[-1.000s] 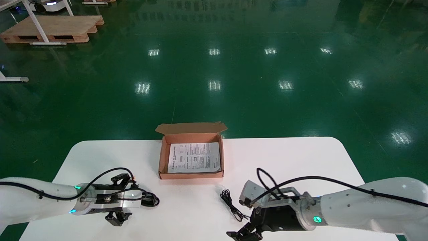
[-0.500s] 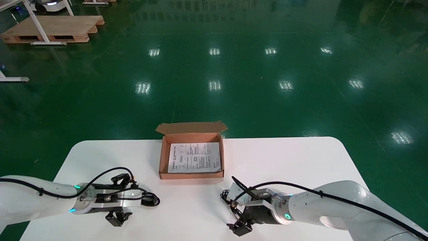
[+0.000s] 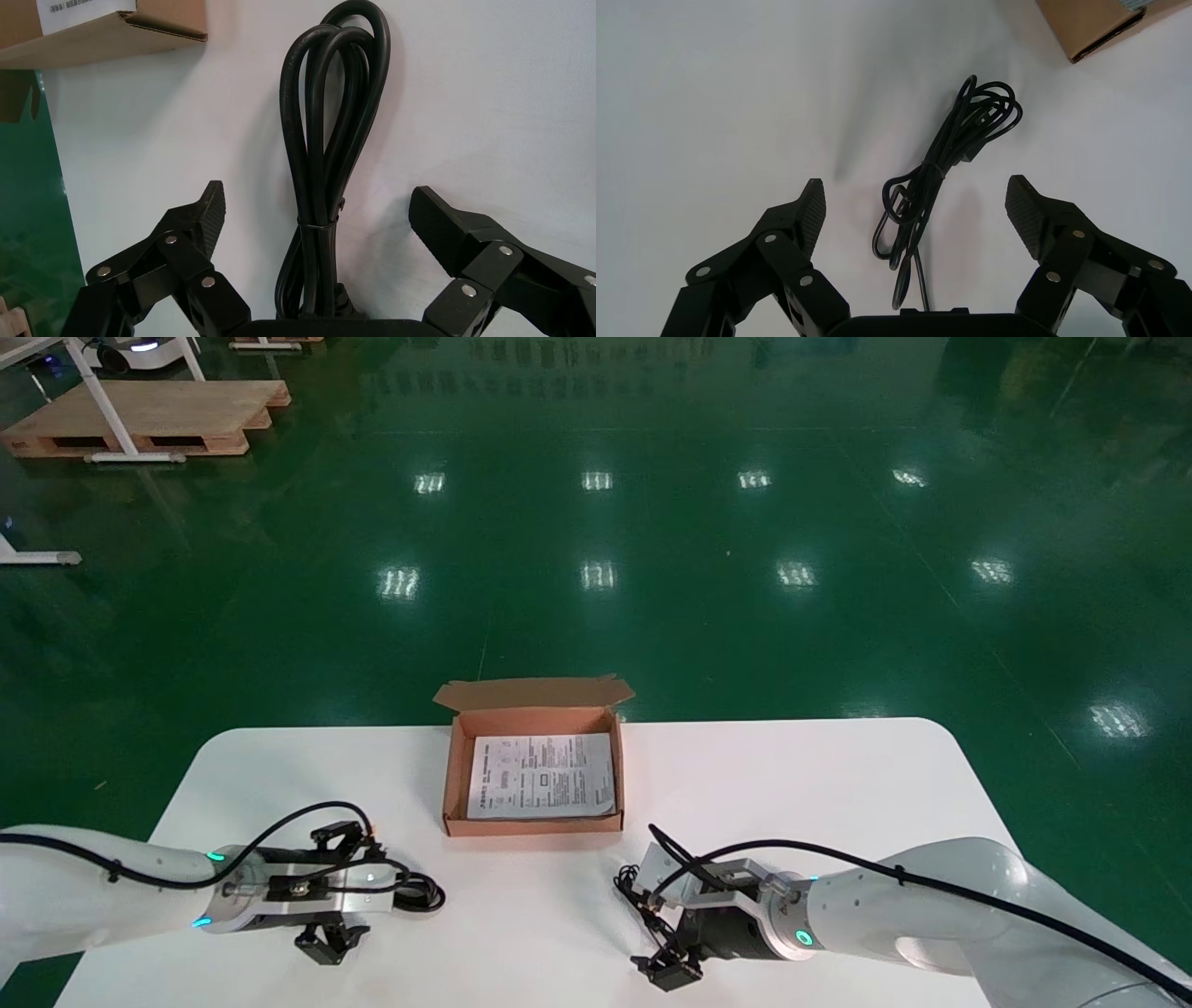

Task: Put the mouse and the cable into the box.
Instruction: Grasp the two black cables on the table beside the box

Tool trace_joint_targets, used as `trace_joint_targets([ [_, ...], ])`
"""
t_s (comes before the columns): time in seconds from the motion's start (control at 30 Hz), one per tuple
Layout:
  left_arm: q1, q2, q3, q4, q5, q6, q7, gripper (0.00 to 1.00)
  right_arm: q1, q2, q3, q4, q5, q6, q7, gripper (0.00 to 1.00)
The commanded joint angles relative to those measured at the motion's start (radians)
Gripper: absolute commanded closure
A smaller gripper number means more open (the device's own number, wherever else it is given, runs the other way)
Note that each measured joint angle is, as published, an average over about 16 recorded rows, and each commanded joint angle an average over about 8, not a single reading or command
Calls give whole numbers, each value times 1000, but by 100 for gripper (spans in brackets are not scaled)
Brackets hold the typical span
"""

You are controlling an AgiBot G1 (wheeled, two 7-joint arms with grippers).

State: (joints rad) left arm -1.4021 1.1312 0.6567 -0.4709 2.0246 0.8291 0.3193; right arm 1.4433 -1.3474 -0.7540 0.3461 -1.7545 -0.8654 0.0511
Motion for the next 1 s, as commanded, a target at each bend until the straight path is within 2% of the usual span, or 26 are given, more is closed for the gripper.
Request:
trace_joint_targets([
  [0.03,0,0,0,-1,0,0,0,100,0,1,1,2,1,-2,1,100],
  [1.0,2,-2,0,-6,1,2,-2,100,-2,6,4,11,5,-7,5,100],
])
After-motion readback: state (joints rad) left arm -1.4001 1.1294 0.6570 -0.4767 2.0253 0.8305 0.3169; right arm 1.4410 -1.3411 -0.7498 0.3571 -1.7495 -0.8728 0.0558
